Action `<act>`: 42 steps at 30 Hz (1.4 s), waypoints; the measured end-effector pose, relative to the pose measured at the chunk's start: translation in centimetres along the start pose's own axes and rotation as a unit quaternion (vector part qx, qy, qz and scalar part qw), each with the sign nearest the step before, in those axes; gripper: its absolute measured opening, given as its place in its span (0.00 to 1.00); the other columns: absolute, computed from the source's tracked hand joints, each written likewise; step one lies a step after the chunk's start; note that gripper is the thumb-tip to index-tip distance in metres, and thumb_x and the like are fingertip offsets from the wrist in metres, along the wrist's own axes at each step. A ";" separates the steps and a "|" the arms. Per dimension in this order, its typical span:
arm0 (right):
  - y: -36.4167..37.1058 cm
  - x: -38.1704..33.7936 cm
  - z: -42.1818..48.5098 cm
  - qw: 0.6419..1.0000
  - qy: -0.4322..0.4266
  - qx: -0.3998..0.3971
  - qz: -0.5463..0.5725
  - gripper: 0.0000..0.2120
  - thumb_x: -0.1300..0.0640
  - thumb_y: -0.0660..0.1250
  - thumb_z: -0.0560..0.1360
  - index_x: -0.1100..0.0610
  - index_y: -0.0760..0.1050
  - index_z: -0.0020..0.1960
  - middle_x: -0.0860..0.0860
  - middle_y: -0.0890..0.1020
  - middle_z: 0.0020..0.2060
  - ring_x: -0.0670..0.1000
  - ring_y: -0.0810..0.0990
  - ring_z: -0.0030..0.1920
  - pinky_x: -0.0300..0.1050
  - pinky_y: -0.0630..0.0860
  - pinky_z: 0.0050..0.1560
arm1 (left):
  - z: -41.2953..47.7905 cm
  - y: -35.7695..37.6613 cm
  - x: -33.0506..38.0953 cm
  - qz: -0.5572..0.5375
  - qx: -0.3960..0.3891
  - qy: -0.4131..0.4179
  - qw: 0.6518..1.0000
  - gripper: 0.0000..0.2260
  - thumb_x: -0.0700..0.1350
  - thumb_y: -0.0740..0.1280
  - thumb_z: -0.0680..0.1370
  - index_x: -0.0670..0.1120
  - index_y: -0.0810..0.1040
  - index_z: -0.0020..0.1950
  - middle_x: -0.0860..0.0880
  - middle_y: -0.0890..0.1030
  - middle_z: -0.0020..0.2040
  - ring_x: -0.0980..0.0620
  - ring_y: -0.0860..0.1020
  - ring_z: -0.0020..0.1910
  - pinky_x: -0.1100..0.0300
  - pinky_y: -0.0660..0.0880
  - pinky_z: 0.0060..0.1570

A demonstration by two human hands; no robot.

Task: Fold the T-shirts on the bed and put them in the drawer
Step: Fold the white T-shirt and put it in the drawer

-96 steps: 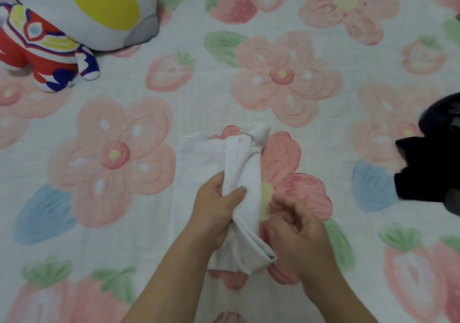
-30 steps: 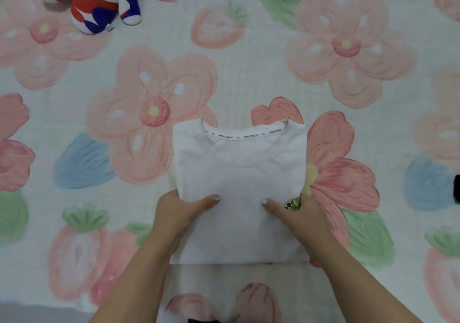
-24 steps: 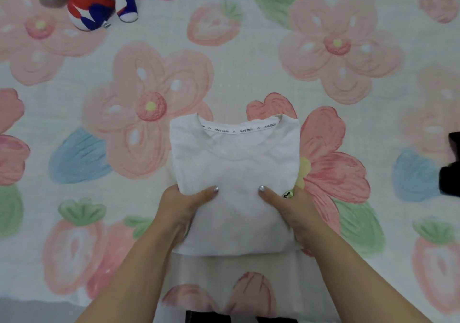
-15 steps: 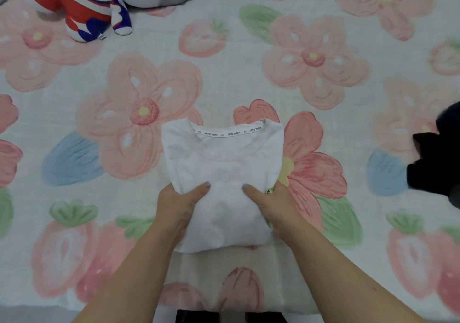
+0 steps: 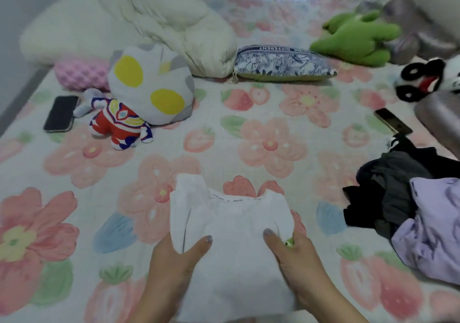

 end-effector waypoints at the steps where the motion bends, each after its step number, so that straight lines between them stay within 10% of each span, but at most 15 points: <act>1: 0.0 -1.4 -0.9 1.000 -0.006 -0.005 -0.002 0.09 0.61 0.66 0.74 0.48 0.75 0.41 0.32 0.81 0.33 0.32 0.79 0.35 0.24 0.70 0.30 | -0.7 -0.3 1.3 0.002 -0.008 0.007 1.000 0.09 0.36 0.74 0.68 0.46 0.81 0.44 0.56 0.84 0.37 0.61 0.82 0.34 0.72 0.72 0.25; 10: 2.9 -10.0 -8.6 0.998 -0.007 -0.058 -0.028 0.07 0.58 0.66 0.75 0.56 0.79 0.53 0.49 0.85 0.46 0.50 0.83 0.49 0.53 0.77 0.56 | -7.1 -6.6 9.5 -0.007 -0.001 0.036 0.999 0.13 0.46 0.77 0.63 0.47 0.82 0.45 0.51 0.85 0.42 0.52 0.84 0.41 0.57 0.78 0.38; 20: 5.7 -10.4 -12.9 0.957 -0.054 -0.249 -0.138 0.03 0.55 0.66 0.75 0.53 0.77 0.43 0.42 0.83 0.34 0.39 0.81 0.36 0.31 0.73 0.33 | -17.9 -10.7 6.5 -0.101 0.190 -0.018 0.976 0.03 0.41 0.72 0.72 0.48 0.83 0.43 0.51 0.85 0.42 0.52 0.84 0.40 0.63 0.78 0.32; 29: 5.3 -6.1 -16.7 0.830 -0.071 -0.498 -0.240 0.06 0.55 0.69 0.73 0.55 0.79 0.38 0.41 0.84 0.31 0.37 0.81 0.35 0.31 0.73 0.36 | -33.3 -5.5 -0.6 -0.189 0.441 -0.050 0.876 0.05 0.38 0.73 0.71 0.42 0.84 0.46 0.45 0.85 0.42 0.48 0.84 0.42 0.59 0.79 0.36; 33: 7.0 -4.5 -22.4 0.734 -0.077 -0.606 -0.297 0.09 0.50 0.69 0.72 0.56 0.80 0.45 0.49 0.85 0.38 0.50 0.83 0.44 0.50 0.77 0.51 | -41.3 -4.6 -2.2 -0.232 0.559 -0.035 0.795 0.05 0.37 0.70 0.72 0.41 0.82 0.47 0.45 0.85 0.42 0.47 0.84 0.42 0.58 0.78 0.37; 38: 8.6 -1.6 -31.8 0.628 -0.092 -0.703 -0.321 0.14 0.53 0.69 0.72 0.56 0.73 0.30 0.42 0.74 0.19 0.38 0.70 0.22 0.38 0.65 0.29 | -51.1 -2.4 -5.7 -0.309 0.662 -0.006 0.683 0.05 0.37 0.70 0.73 0.41 0.82 0.48 0.44 0.85 0.43 0.46 0.84 0.43 0.55 0.78 0.42; 42: 8.8 2.9 -39.8 0.527 -0.092 -0.764 -0.362 0.10 0.54 0.69 0.73 0.60 0.77 0.38 0.44 0.76 0.21 0.39 0.71 0.22 0.33 0.66 0.25 | -58.3 -0.5 -10.2 -0.365 0.719 0.005 0.591 0.04 0.38 0.70 0.72 0.41 0.83 0.46 0.44 0.85 0.43 0.47 0.84 0.43 0.59 0.79 0.37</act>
Point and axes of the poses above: each hand's wrist, its own z-axis towards the middle knuckle, its own y-axis out of the palm, x = y × z, the point moved 3 cm from there along z, towards the middle knuckle
